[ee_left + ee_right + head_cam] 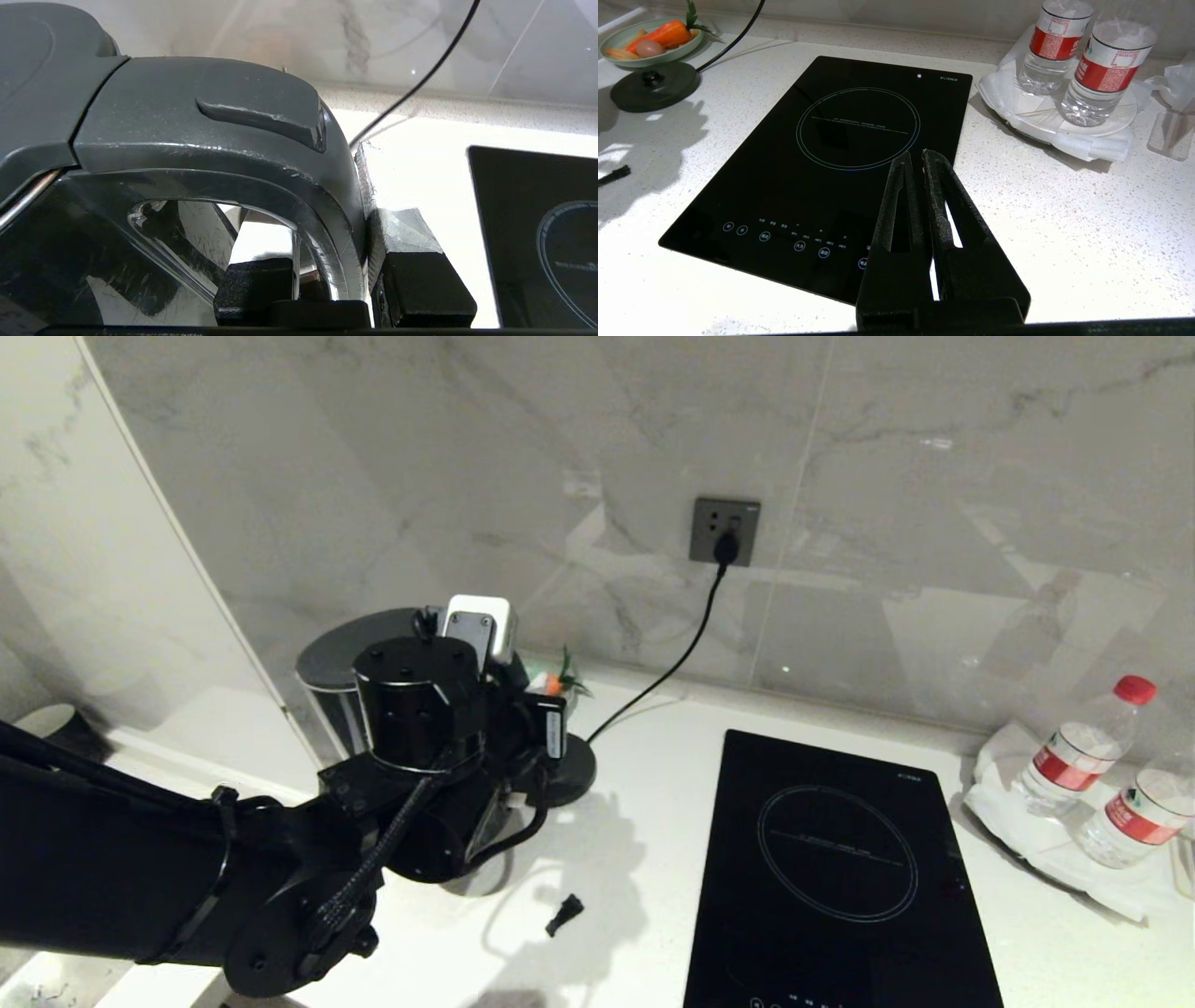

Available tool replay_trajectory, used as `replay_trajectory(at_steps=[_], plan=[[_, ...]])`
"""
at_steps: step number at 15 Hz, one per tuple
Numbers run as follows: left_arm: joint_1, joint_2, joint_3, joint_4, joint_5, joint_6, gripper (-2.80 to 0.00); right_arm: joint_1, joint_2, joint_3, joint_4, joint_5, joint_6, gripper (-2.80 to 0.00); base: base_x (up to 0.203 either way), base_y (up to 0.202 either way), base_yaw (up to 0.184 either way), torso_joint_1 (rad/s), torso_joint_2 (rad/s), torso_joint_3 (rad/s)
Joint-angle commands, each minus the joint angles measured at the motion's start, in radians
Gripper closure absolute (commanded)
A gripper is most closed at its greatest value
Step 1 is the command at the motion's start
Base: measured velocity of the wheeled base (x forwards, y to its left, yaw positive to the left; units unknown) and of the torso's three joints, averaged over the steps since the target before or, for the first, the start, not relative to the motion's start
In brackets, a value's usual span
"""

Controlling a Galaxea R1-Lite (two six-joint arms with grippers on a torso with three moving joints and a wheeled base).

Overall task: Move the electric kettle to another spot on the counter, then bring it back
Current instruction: Place it by the sink

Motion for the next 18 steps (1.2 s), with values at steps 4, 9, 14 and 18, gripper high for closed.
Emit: replay_trajectory(at_steps=[4,9,14,18], plan=[[-0.012,-0.049,0.073,-0.005,0.004,-0.017,0.0,0.0,0.001,0.0,0.0,0.0,0.0,0.0,0.0,0.0,0.0,0.0,0.0,0.0],[-0.011,-0.102,0.137,-0.005,0.006,-0.017,0.0,0.0,0.001,0.0,0.0,0.0,0.0,0.0,0.0,0.0,0.0,0.0,0.0,0.0],[-0.006,-0.126,0.165,-0.005,0.008,-0.019,0.0,0.0,0.001,0.0,0.0,0.0,0.0,0.0,0.0,0.0,0.0,0.0,0.0,0.0],[-0.034,-0.119,0.168,-0.005,0.036,-0.028,0.0,0.0,0.001,0.0,0.0,0.0,0.001,0.0,0.0,0.0,0.0,0.0,0.0,0.0]])
